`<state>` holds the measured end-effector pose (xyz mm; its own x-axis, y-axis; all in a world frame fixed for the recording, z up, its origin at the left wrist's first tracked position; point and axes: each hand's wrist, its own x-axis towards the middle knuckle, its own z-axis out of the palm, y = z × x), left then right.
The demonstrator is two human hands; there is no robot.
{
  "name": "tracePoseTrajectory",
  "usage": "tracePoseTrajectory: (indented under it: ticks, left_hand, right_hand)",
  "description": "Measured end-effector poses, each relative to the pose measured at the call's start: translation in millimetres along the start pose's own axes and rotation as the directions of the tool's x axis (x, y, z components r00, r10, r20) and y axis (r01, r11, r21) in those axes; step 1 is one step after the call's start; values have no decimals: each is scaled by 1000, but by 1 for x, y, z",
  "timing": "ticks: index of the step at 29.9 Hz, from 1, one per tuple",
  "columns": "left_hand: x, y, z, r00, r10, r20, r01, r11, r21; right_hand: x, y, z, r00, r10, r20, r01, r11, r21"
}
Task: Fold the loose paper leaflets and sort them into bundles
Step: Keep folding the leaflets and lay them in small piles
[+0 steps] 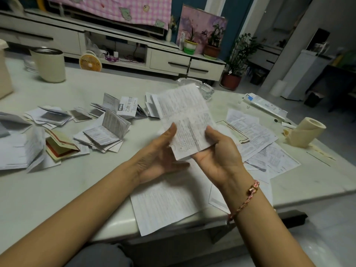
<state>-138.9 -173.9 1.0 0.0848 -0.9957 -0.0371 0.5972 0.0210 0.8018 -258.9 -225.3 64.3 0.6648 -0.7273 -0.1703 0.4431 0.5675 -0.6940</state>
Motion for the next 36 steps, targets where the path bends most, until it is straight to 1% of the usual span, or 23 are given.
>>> tracePoseTrajectory:
  ticks: [1,2,3,4,6,7,9,10,11,13,14,15,17,18,19,21,22,24,26,31,33,34,36]
  left_hand:
    - [0,1,1,1000,-4,5,4,999,-41]
    - [-2,4,1,1000,-7,-15,6,997,-81]
    - [-3,6,3,999,-15,-45,9,992,-124]
    - [-3,7,5,997,-14,-74,3,988,-153]
    - [-2,7,6,992,10,-123,-27,990,-139]
    - [-1,6,5,989,15,-146,-32,993,-116]
    - [2,6,3,986,10,-168,-22,997,-70]
    - [2,5,2,985,2,-170,-8,999,-39]
    - [2,5,2,986,-8,-166,8,1000,-1]
    - [0,5,2,991,-27,-132,37,997,73]
    - [-1,4,2,994,-34,-102,45,993,110]
    - [-3,4,4,997,-37,-73,47,989,143]
    - [-5,3,4,999,-17,-30,22,977,210]
    - [-6,3,3,1000,0,-8,2,968,249]
    - [-5,3,2,1000,14,4,-15,956,291]
    - [-5,2,-1,1000,17,-2,-15,926,378]
    - [-5,2,-2,1000,15,-20,-5,914,405]
    - [-5,2,-3,999,25,-48,-2,900,436]
    - [-5,1,-3,996,61,-72,-22,893,449]
    - [-1,4,-5,965,171,-199,-67,895,441]
    - [1,7,-7,937,231,-262,-109,906,410]
    - [2,8,-8,924,248,-291,-122,913,390]
    - [2,9,-9,921,225,-318,-115,936,332]
  right_hand:
    - [0,1,-2,1000,10,-15,-10,1000,-20]
    - [1,3,-3,999,7,-48,-12,995,-98]
    - [3,4,-5,995,-21,-95,-1,974,-224]
    - [3,3,-7,989,-68,-135,11,924,-383]
    - [5,0,-12,967,-205,-152,55,749,-661]
    - [7,-1,-17,946,-288,-150,84,661,-746]
    - [10,-9,-25,893,-431,-130,131,526,-841]
    - [10,-14,-28,884,-453,-113,140,488,-861]
    - [11,-18,-31,897,-431,-97,137,479,-867]
    - [11,-23,-33,946,-323,-33,133,480,-867]
    - [10,-23,-34,951,-308,31,164,417,-894]
    - [8,-22,-33,935,-332,127,228,285,-931]
    - [5,-21,-29,876,-349,332,343,-33,-939]
    - [3,-20,-28,868,-302,394,379,-110,-919]
    - [2,-19,-26,885,-226,406,389,-117,-914]
    - [1,-14,-25,933,-72,352,344,-106,-933]
    - [1,-12,-25,943,-40,331,321,-157,-934]
    - [3,-8,-27,941,-70,331,306,-246,-920]
    - [4,-9,-27,931,-147,335,297,-233,-926]
    - [9,-14,-30,917,-305,255,252,-49,-966]
    - [11,-14,-31,906,-366,214,255,68,-964]
    - [11,-15,-31,900,-396,184,262,153,-953]
    - [11,-16,-28,911,-398,105,264,371,-890]
